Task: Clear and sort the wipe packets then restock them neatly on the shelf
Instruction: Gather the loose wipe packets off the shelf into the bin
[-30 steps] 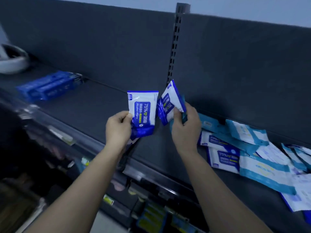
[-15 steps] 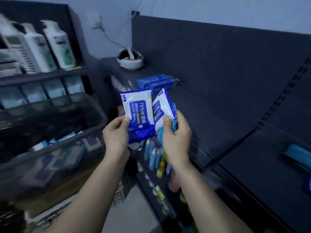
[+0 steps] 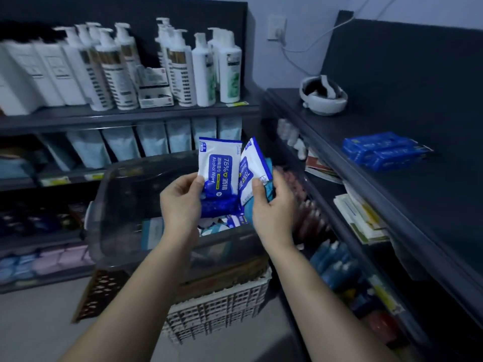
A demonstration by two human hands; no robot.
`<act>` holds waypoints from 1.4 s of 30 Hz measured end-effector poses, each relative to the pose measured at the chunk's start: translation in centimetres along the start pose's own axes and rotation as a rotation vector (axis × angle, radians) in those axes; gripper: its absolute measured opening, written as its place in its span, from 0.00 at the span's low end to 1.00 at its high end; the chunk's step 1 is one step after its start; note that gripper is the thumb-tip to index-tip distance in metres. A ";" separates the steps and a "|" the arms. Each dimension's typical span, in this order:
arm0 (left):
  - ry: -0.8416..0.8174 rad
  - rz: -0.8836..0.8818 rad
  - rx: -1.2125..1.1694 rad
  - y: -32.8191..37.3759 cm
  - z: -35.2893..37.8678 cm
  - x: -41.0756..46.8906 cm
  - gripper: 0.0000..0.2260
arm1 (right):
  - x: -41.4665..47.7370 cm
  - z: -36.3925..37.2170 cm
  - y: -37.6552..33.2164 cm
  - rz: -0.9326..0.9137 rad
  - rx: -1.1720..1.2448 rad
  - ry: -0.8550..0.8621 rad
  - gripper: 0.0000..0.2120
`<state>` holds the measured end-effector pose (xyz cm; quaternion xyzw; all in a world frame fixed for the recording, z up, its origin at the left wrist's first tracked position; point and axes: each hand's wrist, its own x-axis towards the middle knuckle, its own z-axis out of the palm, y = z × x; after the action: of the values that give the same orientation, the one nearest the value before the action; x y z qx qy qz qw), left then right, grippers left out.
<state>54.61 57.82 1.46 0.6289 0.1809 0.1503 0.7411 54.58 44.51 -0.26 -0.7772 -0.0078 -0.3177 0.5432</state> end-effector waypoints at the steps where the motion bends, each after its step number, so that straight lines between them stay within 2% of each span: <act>1: 0.018 0.020 0.046 -0.1 -0.8 1.4 0.06 | 0.3 1.2 0.1 0.001 -0.015 -0.033 0.08; 4: 0.057 0.084 0.247 -1.1 -3.1 5.3 0.06 | 1.4 4.6 1.1 0.015 -0.087 -0.144 0.10; 6: 0.070 0.116 0.461 -2.0 -4.4 7.9 0.06 | 2.2 6.7 2.2 0.025 -0.169 -0.257 0.10; 10: 0.080 0.081 0.824 -4.2 -6.2 11.7 0.07 | 3.4 10.1 4.5 0.036 -0.318 -0.526 0.09; 12: 0.062 0.072 1.004 -5.3 -6.8 13.3 0.07 | 4.1 11.7 5.8 0.018 -0.424 -0.638 0.12; 16: -0.126 -0.066 1.352 -7.4 -7.6 16.0 0.10 | 5.0 14.7 9.2 0.002 -0.652 -0.943 0.17; 19: -0.301 -0.125 1.534 -8.8 -7.3 17.2 0.20 | 5.4 15.9 11.6 0.036 -0.793 -1.260 0.27; 21: -0.378 -0.114 1.600 -9.4 -6.9 17.6 0.29 | 5.6 16.2 12.5 0.016 -0.847 -1.346 0.31; 24: -0.416 -0.053 1.676 -9.8 -5.8 17.9 0.34 | 6.2 16.4 13.0 -0.011 -0.880 -1.335 0.33; 28: -0.424 0.137 1.711 -8.9 -4.0 18.7 0.27 | 7.2 15.8 13.1 -0.038 -0.885 -1.216 0.33; 31: -0.452 0.301 1.716 -8.0 -2.4 18.9 0.22 | 7.5 14.6 12.6 -0.051 -0.884 -1.091 0.32; 35: -0.532 0.502 1.689 -6.8 -0.3 18.6 0.23 | 7.8 11.4 11.2 -0.018 -0.898 -0.893 0.31; 42: -0.677 0.882 1.593 -4.6 4.8 14.6 0.17 | 6.8 1.8 7.5 0.057 -0.955 -0.549 0.28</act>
<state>69.78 59.43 -3.57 0.9676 -0.2452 0.0591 -0.0118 63.57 40.73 -3.49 -0.9914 0.0168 -0.0567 0.1164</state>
